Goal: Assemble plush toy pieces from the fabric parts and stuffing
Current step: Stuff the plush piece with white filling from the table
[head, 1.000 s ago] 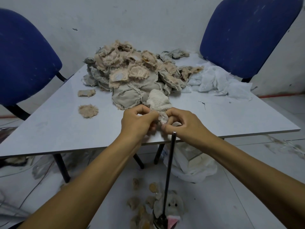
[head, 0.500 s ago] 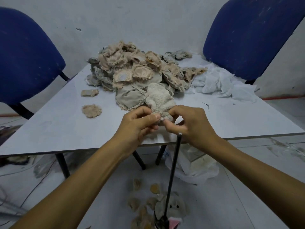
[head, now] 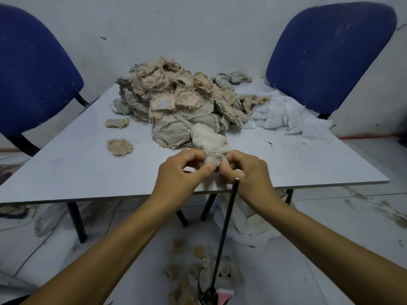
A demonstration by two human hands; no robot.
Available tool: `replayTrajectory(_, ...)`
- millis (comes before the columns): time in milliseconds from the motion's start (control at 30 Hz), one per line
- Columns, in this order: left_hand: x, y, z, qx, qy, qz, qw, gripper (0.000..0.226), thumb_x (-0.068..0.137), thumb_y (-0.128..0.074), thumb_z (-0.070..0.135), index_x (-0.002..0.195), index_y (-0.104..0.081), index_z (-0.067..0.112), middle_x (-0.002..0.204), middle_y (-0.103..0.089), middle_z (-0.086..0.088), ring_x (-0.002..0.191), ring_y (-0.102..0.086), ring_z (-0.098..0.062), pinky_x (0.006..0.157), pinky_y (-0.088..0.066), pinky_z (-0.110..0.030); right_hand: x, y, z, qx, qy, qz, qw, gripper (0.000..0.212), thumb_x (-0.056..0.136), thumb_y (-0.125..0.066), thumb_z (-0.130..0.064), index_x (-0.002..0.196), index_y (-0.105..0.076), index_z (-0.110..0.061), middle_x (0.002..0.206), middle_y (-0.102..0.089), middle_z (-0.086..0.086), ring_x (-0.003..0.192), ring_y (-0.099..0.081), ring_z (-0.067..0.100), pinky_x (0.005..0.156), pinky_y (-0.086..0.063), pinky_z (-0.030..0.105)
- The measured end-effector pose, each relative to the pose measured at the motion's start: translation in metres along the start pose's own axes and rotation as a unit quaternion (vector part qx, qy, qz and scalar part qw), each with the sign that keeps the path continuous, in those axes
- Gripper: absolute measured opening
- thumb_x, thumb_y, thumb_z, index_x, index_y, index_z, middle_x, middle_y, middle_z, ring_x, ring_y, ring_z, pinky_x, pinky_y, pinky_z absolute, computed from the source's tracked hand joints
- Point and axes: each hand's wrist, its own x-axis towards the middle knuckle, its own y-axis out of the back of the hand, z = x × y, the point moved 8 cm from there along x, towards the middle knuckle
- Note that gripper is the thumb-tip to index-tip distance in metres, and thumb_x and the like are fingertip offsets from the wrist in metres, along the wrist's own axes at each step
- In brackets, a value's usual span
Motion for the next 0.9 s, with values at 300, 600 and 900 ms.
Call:
replayTrajectory(300,0.009,-0.004,-0.009,0.043,0.035,0.099,0.994,0.021,0.077,-0.078,0.018,0.066,-0.06,0.017,0.063,-0.063,-0.002,0.068,-0.063,-0.025,0.068,-0.054,-0.04,0.004,-0.002,0.006,0.02,-0.042,-0.009,0.999,0.022,0.091,-0.067,-0.02,0.071,-0.061,-0.012,0.065,-0.065,0.006,0.065,-0.063,0.023,0.059,-0.047,0.033)
replayTrajectory(600,0.017,-0.02,0.013,0.207,-0.14,0.093,0.964,0.023,0.081,-0.066,0.017,0.066,-0.048,0.014,0.075,-0.047,0.002,0.071,-0.041,-0.01,0.062,-0.031,-0.021,0.008,0.002,0.008,0.008,-0.057,0.033,0.998,0.013,0.083,-0.067,-0.016,0.073,-0.061,-0.011,0.086,-0.05,-0.002,0.077,-0.051,0.004,0.065,-0.037,0.007)
replayTrajectory(900,0.037,-0.02,-0.009,0.274,-0.145,-0.187,0.932,0.075,0.071,-0.083,0.044,0.139,-0.051,0.034,0.131,-0.054,0.013,0.117,-0.049,-0.004,0.091,-0.032,-0.006,0.013,-0.001,0.023,0.23,-0.189,-0.026,0.954,0.021,0.088,-0.063,-0.011,0.07,-0.054,-0.015,0.065,-0.059,0.004,0.047,-0.062,0.017,0.039,-0.043,0.02)
